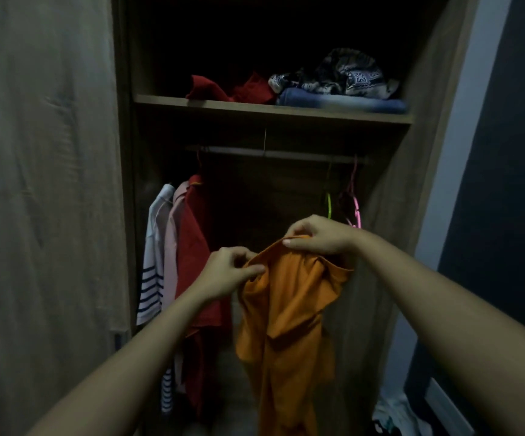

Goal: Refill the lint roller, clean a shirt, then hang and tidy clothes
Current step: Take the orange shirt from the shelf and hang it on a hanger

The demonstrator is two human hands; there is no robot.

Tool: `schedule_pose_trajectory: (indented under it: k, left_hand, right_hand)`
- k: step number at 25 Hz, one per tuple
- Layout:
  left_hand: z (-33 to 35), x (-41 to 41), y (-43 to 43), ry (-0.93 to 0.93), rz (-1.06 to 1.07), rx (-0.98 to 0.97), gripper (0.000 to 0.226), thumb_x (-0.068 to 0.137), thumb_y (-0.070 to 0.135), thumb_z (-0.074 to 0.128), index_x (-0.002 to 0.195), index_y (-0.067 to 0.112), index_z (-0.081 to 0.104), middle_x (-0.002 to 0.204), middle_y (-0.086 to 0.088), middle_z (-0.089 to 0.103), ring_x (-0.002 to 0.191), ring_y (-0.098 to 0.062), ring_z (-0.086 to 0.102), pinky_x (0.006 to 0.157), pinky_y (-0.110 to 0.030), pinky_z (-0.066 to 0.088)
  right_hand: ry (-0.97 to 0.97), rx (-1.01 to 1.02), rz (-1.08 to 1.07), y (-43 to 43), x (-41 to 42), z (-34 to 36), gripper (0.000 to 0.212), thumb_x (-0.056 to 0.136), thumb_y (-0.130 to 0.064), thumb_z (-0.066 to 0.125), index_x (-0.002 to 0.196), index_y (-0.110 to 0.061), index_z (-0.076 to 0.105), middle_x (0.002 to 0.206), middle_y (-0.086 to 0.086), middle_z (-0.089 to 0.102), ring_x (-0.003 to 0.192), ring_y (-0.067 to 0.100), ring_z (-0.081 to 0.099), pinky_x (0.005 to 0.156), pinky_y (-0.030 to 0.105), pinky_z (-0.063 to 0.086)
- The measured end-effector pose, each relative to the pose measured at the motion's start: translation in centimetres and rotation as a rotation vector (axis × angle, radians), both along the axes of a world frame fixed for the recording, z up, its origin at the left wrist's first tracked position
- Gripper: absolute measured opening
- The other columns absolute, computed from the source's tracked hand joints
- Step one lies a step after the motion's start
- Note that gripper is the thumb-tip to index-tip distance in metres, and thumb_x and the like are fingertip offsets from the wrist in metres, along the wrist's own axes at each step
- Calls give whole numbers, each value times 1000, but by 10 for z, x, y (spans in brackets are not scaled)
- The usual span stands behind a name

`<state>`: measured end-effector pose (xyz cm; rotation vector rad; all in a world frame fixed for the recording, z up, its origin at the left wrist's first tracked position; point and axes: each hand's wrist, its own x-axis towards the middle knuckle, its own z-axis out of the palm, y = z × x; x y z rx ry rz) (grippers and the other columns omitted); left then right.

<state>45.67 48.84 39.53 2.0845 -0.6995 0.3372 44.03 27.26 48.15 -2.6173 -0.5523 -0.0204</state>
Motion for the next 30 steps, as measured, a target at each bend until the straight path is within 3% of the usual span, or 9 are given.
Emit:
schedule_pose_trajectory:
  k: [4,8,11,15,17,19,23,26,30]
  left_hand:
    - [6,16,10,133,-30,184,3,88,20,62,88,20,65,80,6,66,68,1,61,60,-13,45]
    - [1,28,4,152,-30,220,13,87,21,63,99,23,68,98,6,66,92,-5,60,77,-22,47]
    - [-8,35,5,174,-24,208,7,84,25,67,91,24,69,95,5,66,92,-9,60,75,-26,46]
    - [-11,37,3,190,-31,167,10,89,23,62,93,24,70,95,5,68,91,-9,62,77,-25,48]
    - [-16,37,-5,100,67,155,12,92,21,56,97,21,67,94,3,66,83,-7,60,65,-18,44]
    - [-23,36,-10,-43,230,84,11,93,17,52,94,18,63,87,0,64,71,-9,58,56,-17,40]
    - [-30,49,-7,-255,440,78,12,88,10,53,95,10,63,95,-8,64,85,-21,59,71,-29,41]
    - [-30,55,1,-265,384,72,19,81,0,58,95,12,64,101,-7,65,89,-21,59,76,-28,41]
    - [-24,50,-2,-252,196,167,32,80,-10,51,91,13,70,105,-1,64,83,-6,58,73,-11,41]
  right_hand:
    - [165,-133,-127,-46,-10,-4,16,94,-18,53,104,-17,65,91,-8,61,84,5,59,70,16,46]
    - [284,-295,-274,-71,-10,-18,19,90,-9,56,108,-14,61,98,-2,58,92,12,57,69,19,50]
    - [362,-379,-373,-87,-10,-33,12,88,-12,58,91,-24,56,101,1,57,92,13,58,69,22,48]
    - [410,-258,-403,-90,-10,-51,8,93,-17,53,99,-22,53,108,4,51,100,21,55,71,30,53]
    - [478,-147,-329,-88,-10,-60,9,94,-16,49,100,-21,54,112,7,53,103,22,54,80,36,53]
    - [514,31,-275,-86,-12,-68,16,92,-9,50,104,-19,52,109,6,52,98,21,55,77,33,53]
    - [326,243,-161,-87,-16,-71,32,81,12,48,91,-18,48,103,10,46,92,28,50,67,29,47]
    - [184,234,-144,-87,-16,-68,36,84,13,44,72,-16,61,118,6,55,108,21,54,80,30,53]
    - [-4,92,-295,-84,-5,-71,34,87,3,52,98,-28,62,123,2,50,115,20,52,87,31,50]
